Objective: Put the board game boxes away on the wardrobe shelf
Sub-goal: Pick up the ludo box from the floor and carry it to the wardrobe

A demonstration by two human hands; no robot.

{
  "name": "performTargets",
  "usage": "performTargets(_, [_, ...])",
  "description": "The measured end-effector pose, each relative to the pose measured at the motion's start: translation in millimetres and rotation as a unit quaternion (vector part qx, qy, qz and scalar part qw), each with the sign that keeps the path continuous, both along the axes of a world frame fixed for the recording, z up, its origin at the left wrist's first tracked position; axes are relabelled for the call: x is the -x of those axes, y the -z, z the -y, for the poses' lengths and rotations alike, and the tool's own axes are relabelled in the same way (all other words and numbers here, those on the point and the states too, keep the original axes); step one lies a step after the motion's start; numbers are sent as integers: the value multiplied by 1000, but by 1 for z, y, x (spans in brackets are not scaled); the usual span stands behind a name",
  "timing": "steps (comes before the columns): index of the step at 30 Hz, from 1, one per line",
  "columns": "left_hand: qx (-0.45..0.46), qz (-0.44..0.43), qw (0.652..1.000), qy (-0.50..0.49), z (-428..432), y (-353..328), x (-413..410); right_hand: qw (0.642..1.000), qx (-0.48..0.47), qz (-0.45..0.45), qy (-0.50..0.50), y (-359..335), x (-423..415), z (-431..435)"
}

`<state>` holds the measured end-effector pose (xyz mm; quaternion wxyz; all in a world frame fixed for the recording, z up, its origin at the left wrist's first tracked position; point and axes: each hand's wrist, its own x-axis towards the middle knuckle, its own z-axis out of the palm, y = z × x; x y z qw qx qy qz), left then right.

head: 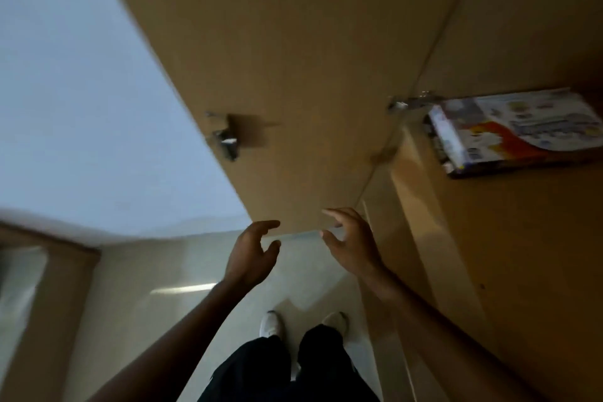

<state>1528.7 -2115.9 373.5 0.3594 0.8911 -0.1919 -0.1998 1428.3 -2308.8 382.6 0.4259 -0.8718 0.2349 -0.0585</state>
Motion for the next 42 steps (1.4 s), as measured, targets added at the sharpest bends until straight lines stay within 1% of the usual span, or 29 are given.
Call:
performTargets(3, [10,-17,995,-100,-83,10,5,995,-21,-17,-92,7,-25,-63])
performTargets(6, [24,-13,981,-191,-175,13,18,982,-10,-43,-181,10,-49,-140])
performTargets(13, [6,0,946,-325,-378,23,68,939,-2,-66,-338,21,-77,-327])
performTargets(15, [9,-6,923,-384,-436,27,90,917,5,-70,-393,24,-83,-388])
performTargets(18, [2,-11,880,-475,-510,29,130,877,8,-78,-474,24,-83,-478])
performTargets(21, [13,-16,820,-572,-571,29,173,819,19,-82,-568,26,-82,-570])
performTargets(23, [19,-23,786,-617,-598,30,198,780,32,-80,-620,26,-80,-621])
performTargets(24, [23,-23,760,-649,-616,31,216,752,40,-77,-653,27,-77,-655])
performTargets(28, [33,-42,670,-740,-671,32,266,663,48,-78,-743,27,-60,-767])
performTargets(30, [41,-49,619,-783,-699,33,293,612,51,-76,-786,27,-46,-825])
performTargets(31, [51,-50,583,-810,-714,32,307,581,55,-76,-809,27,-36,-859])
performTargets(32, [59,-54,554,-829,-725,30,317,554,60,-74,-827,27,-27,-883])
performTargets(34, [72,-55,505,-859,-742,25,336,504,68,-66,-858,26,-7,-929])
performTargets(36, [86,-47,431,-897,-764,25,364,439,80,-61,-893,30,26,-984])
performTargets(38, [104,-43,371,-922,-777,22,382,395,86,-56,-913,29,53,-1022])
performTargets(39, [117,-39,329,-936,-783,23,398,363,88,-58,-926,29,74,-1044])
performTargets(42, [128,-26,231,-964,-802,26,442,281,104,-64,-952,30,135,-1103])
